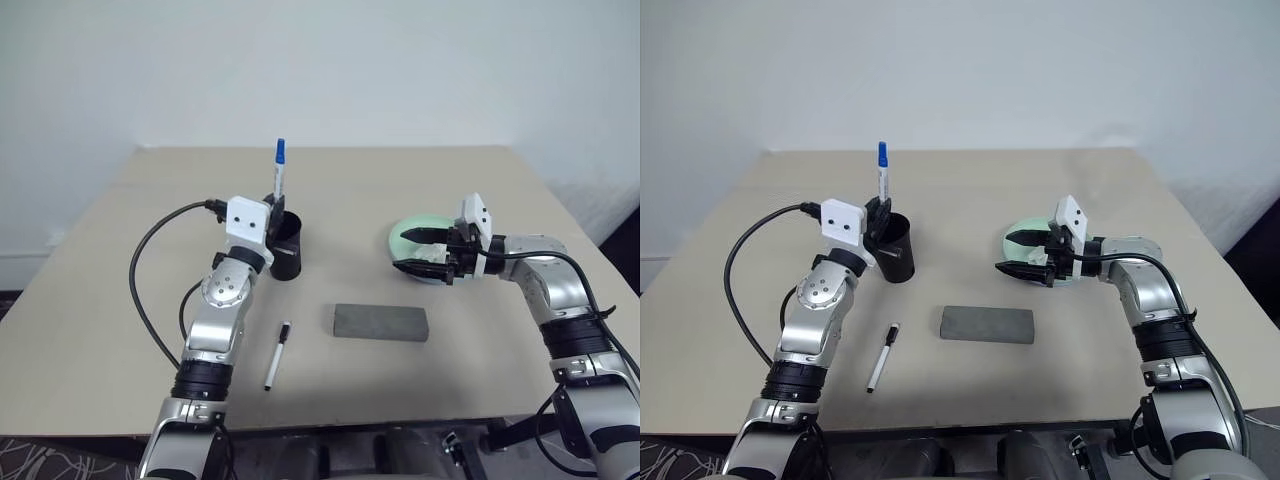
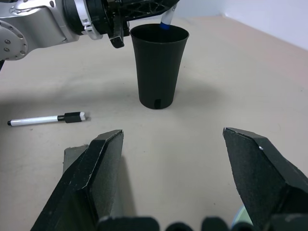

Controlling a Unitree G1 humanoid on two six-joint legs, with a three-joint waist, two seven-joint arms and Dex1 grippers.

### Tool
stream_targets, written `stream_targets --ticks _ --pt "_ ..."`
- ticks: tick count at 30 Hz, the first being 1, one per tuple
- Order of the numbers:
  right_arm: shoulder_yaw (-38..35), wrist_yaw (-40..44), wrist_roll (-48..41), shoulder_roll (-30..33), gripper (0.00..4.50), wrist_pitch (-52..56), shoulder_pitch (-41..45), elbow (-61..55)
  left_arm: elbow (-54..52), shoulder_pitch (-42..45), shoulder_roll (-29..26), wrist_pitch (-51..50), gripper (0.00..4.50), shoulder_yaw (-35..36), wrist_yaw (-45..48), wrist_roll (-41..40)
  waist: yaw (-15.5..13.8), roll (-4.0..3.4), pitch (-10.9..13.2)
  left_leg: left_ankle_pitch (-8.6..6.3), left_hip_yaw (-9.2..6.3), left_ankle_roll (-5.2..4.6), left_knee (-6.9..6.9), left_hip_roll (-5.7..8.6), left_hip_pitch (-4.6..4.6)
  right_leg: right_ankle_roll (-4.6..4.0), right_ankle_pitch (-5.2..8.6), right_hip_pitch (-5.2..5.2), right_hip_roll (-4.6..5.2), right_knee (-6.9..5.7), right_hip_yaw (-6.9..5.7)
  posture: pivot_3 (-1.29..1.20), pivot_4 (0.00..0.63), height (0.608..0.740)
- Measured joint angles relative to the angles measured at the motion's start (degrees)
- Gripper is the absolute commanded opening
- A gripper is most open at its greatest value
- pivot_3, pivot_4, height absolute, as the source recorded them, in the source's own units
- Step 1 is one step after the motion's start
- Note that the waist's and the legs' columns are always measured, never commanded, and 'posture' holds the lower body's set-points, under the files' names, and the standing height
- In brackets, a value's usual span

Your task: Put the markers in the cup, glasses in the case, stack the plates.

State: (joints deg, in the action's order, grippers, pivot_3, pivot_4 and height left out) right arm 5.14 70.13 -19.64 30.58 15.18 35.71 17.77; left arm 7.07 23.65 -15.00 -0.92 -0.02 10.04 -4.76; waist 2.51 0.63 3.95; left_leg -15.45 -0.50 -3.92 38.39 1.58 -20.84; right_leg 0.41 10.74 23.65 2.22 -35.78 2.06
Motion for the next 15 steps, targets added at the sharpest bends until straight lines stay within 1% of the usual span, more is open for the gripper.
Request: stream_targets --ticks 1,2,6,15 --pt "0.0 -0.01 0.0 -0.01 3.6 -0.03 0.0 0.0 0.38 0.03 0.23 0.18 0.81 0.11 0.01 -0.02 0.0 0.0 0.0 0.0 0.0 0.0 0.0 0.0 0.0 0.0 0.0 0.0 0.0 0.0 0.0 0.0 0.0 0.74" --pt "0.0 -0.03 0.0 -0.04 3.6 -0.06 0.0 0.0 0.81 0.11 0.37 0.39 1.07 0.17 0.05 -0.01 0.0 0.0 0.0 0.0 0.0 0.0 0.0 0.0 0.0 0.0 -0.01 0.0 0.0 0.0 0.0 0.0 0.0 0.74" --pt "0.0 -0.3 0.0 -0.21 3.6 -0.14 0.0 0.0 2.77 1.63 0.83 1.12 2.42 0.51 0.31 0.0 0.0 0.0 0.0 0.0 0.01 0.01 0.03 0.0 0.0 0.02 -0.03 -0.01 -0.01 0.0 -0.02 0.0 0.0 0.74" --pt "0.0 -0.55 0.0 -0.22 3.6 -0.28 0.0 0.0 2.92 1.93 1.5 1.58 2.42 1.02 1.42 -0.24 0.01 0.0 0.0 0.0 0.02 0.0 0.03 0.0 0.0 0.02 -0.06 -0.01 -0.02 0.0 -0.02 0.0 0.0 0.74"
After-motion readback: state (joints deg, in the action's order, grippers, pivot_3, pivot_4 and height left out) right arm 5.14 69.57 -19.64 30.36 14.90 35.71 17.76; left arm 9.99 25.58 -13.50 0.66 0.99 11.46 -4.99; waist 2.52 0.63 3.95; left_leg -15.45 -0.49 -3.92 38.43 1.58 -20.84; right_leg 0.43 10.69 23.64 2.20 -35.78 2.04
